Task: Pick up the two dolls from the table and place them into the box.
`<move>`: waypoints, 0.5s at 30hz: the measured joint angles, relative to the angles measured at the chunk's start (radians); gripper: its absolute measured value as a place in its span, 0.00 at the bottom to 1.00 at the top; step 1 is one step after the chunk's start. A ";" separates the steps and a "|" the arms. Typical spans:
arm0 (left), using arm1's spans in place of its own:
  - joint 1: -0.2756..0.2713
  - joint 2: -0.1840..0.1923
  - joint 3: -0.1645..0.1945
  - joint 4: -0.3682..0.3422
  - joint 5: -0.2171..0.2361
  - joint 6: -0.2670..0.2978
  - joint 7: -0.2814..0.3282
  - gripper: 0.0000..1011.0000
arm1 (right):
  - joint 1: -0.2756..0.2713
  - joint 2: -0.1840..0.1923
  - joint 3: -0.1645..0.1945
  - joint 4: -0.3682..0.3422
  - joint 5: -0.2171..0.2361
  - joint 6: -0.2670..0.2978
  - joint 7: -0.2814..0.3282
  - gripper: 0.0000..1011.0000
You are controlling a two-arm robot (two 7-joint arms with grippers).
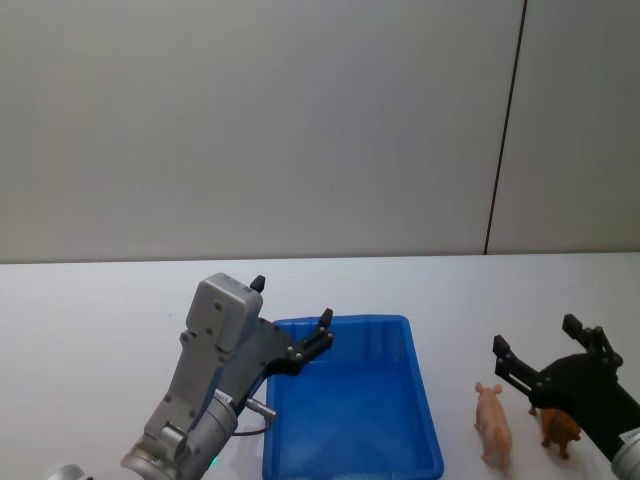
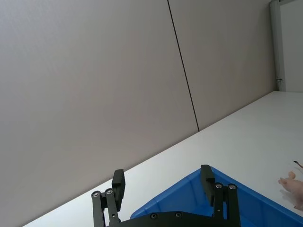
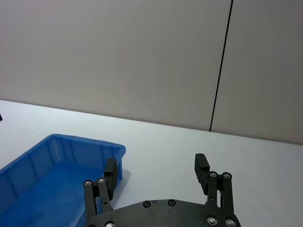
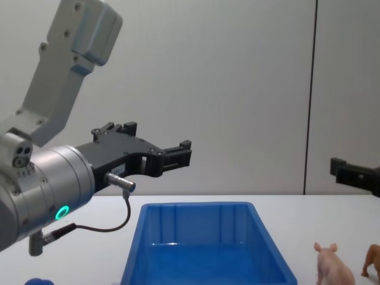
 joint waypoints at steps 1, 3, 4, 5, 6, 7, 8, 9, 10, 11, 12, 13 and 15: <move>0.000 0.000 0.000 0.000 0.000 0.000 0.000 0.99 | 0.000 0.000 0.001 0.001 0.001 0.006 -0.002 0.99; 0.000 0.000 0.000 0.000 0.000 0.000 0.000 0.99 | -0.002 0.001 0.003 0.003 0.003 0.019 -0.008 0.99; 0.000 0.000 0.000 0.000 0.000 0.000 0.000 0.99 | -0.002 0.002 0.003 0.004 0.004 0.024 -0.011 0.99; 0.000 0.000 0.000 0.000 0.000 0.000 0.000 0.99 | -0.003 0.002 0.004 0.004 0.005 0.031 -0.014 0.99; 0.000 0.000 0.000 0.000 0.000 0.000 0.000 0.99 | -0.006 0.003 0.006 0.005 0.007 0.041 -0.020 0.99; 0.000 0.000 0.000 0.000 0.000 0.000 0.000 0.99 | -0.007 0.004 0.007 0.006 0.008 0.046 -0.023 0.99; 0.000 0.000 0.000 0.000 0.000 0.000 0.000 0.99 | -0.009 0.005 0.008 0.006 0.009 0.051 -0.026 0.99; 0.000 0.000 0.000 0.000 0.000 0.000 0.000 0.99 | -0.011 0.006 0.009 0.006 0.010 0.057 -0.030 0.99; 0.000 0.000 0.000 0.000 0.000 0.000 0.000 0.99 | -0.015 0.007 0.010 0.006 0.012 0.067 -0.037 0.99; 0.000 0.000 0.000 0.000 0.000 0.000 0.000 0.99 | -0.018 0.009 0.012 0.006 0.013 0.071 -0.040 0.99; 0.000 0.000 0.000 0.000 0.000 0.000 0.000 0.99 | -0.023 0.011 0.013 0.005 0.015 0.081 -0.048 0.99; 0.000 0.000 0.000 0.000 0.000 0.000 0.000 0.99 | -0.023 0.011 0.013 0.005 0.015 0.081 -0.048 0.99; 0.000 0.000 0.000 0.000 0.000 0.000 0.000 0.99 | -0.031 0.015 0.016 0.003 0.018 0.095 -0.061 0.99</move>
